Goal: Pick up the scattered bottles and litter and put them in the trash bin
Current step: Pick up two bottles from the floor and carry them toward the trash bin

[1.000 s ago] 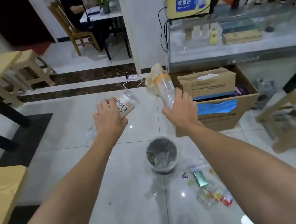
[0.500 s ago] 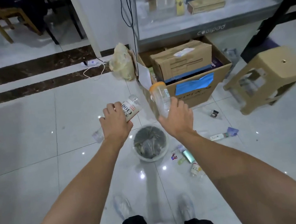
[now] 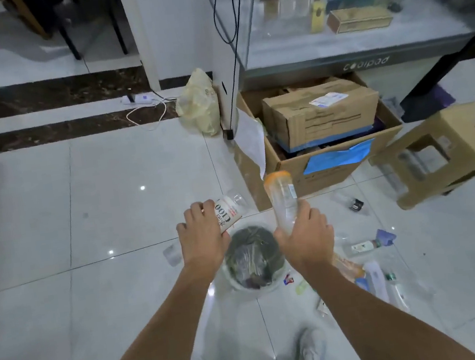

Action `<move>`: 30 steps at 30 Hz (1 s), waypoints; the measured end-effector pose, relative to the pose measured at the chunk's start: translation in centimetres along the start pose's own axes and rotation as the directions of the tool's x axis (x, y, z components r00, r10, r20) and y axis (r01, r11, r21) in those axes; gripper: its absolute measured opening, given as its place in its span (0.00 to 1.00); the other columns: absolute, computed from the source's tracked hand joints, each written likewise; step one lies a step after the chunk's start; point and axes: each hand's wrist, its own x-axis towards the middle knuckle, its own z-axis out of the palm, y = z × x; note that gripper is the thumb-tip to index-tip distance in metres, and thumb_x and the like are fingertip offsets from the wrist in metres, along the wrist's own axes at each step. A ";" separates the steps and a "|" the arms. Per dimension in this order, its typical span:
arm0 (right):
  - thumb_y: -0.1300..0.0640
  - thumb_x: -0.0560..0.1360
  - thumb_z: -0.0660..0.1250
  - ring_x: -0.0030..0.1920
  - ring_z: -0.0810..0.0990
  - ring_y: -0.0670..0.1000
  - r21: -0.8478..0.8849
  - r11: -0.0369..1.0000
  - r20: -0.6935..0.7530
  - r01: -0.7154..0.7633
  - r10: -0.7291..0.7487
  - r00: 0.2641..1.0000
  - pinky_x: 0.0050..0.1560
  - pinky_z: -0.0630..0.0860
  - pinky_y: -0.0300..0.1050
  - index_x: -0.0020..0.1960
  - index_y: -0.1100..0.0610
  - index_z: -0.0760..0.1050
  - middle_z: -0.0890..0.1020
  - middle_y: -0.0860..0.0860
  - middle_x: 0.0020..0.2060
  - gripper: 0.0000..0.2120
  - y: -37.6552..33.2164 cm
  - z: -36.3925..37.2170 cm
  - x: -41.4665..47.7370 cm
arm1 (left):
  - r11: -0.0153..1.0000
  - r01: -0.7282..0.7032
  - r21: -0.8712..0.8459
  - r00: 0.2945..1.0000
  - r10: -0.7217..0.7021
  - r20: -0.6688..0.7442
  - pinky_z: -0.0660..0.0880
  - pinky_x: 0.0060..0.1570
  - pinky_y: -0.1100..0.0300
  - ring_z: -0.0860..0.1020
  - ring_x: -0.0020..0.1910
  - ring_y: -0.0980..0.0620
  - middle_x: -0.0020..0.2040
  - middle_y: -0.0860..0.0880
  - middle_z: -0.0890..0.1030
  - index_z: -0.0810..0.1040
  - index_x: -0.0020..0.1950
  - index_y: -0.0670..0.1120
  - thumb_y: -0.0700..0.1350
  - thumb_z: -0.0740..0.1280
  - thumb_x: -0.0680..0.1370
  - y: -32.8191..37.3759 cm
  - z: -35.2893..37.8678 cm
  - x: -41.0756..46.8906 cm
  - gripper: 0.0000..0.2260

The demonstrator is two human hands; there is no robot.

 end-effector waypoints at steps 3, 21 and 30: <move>0.44 0.70 0.68 0.49 0.73 0.53 0.007 0.999 0.033 0.035 -0.035 0.999 0.51 0.70 0.49 0.68 0.56 0.64 0.76 0.52 0.51 0.32 0.8 5.5 2.5 | 1.000 0.008 0.025 1.000 -0.008 0.000 0.69 0.49 0.53 0.71 0.54 0.48 0.57 0.48 0.71 0.66 0.64 0.49 0.52 0.69 0.70 -0.3 6.0 0.6 0.25; 0.40 0.69 0.70 0.58 0.77 0.52 0.316 0.946 0.299 0.068 -0.167 0.940 0.55 0.75 0.47 0.69 0.52 0.61 0.73 0.50 0.61 0.35 12.7 38.4 9.3 | 0.866 0.358 -0.349 0.905 -0.230 0.356 0.73 0.57 0.48 0.72 0.62 0.41 0.62 0.41 0.70 0.64 0.66 0.40 0.51 0.69 0.75 4.0 46.3 7.3 0.26; 0.45 0.69 0.71 0.56 0.77 0.56 0.263 0.964 0.397 0.021 -0.128 0.909 0.55 0.76 0.52 0.67 0.55 0.64 0.75 0.54 0.59 0.32 14.9 45.3 8.4 | 0.867 0.429 -0.253 0.822 -0.260 0.506 0.71 0.60 0.45 0.70 0.65 0.38 0.66 0.37 0.69 0.62 0.68 0.39 0.44 0.67 0.76 3.6 55.4 8.5 0.24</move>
